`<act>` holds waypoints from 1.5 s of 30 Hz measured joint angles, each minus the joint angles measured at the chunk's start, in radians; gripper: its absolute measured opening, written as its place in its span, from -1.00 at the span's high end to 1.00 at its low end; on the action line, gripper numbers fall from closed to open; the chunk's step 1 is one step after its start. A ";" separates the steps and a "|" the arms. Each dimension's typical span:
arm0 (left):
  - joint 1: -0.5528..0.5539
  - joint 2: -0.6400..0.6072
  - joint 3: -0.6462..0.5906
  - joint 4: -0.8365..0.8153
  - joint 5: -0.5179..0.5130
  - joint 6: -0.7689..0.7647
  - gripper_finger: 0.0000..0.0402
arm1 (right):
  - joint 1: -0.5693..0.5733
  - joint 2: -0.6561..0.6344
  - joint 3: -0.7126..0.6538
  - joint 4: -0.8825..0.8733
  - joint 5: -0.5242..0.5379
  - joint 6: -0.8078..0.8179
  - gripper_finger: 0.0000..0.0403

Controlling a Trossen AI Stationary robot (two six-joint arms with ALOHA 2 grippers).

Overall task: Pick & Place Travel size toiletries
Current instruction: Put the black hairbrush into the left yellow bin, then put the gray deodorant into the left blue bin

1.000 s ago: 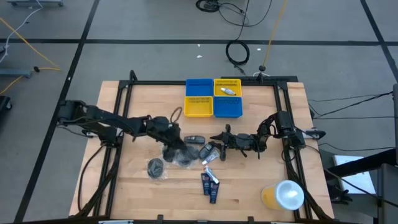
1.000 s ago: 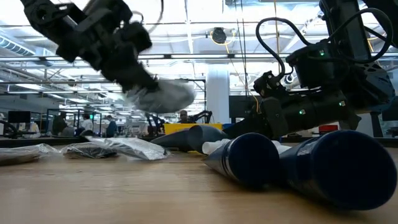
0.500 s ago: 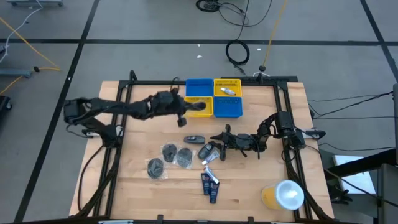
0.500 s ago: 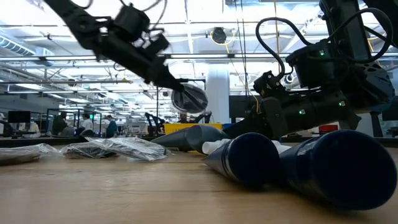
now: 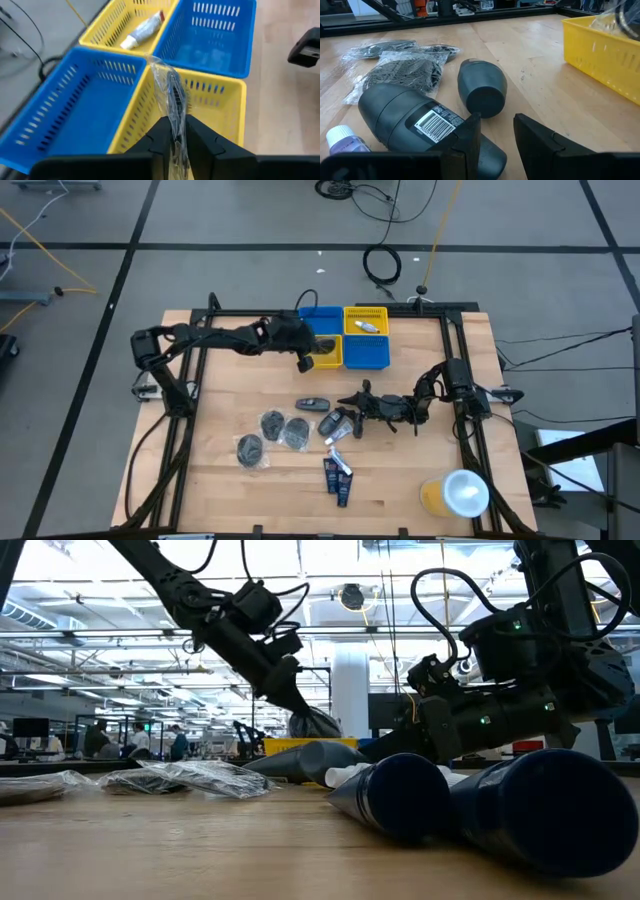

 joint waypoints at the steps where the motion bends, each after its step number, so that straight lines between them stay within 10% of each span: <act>1: 0.003 0.002 0.000 -0.011 0.011 -0.017 0.70 | 0.000 0.000 0.000 0.000 0.000 0.000 0.46; 20: 0.067 0.003 0.000 -0.004 -0.019 -0.089 0.07 | 0.000 0.000 0.000 -0.001 -0.003 0.007 0.46; 36: -0.084 -0.004 0.000 -0.082 -0.009 0.065 0.95 | 0.000 0.000 0.000 -0.001 -0.003 0.007 0.46; 45: -0.295 -0.012 -0.001 -0.147 -0.006 0.036 0.85 | 0.000 0.000 0.000 -0.009 -0.003 0.007 0.46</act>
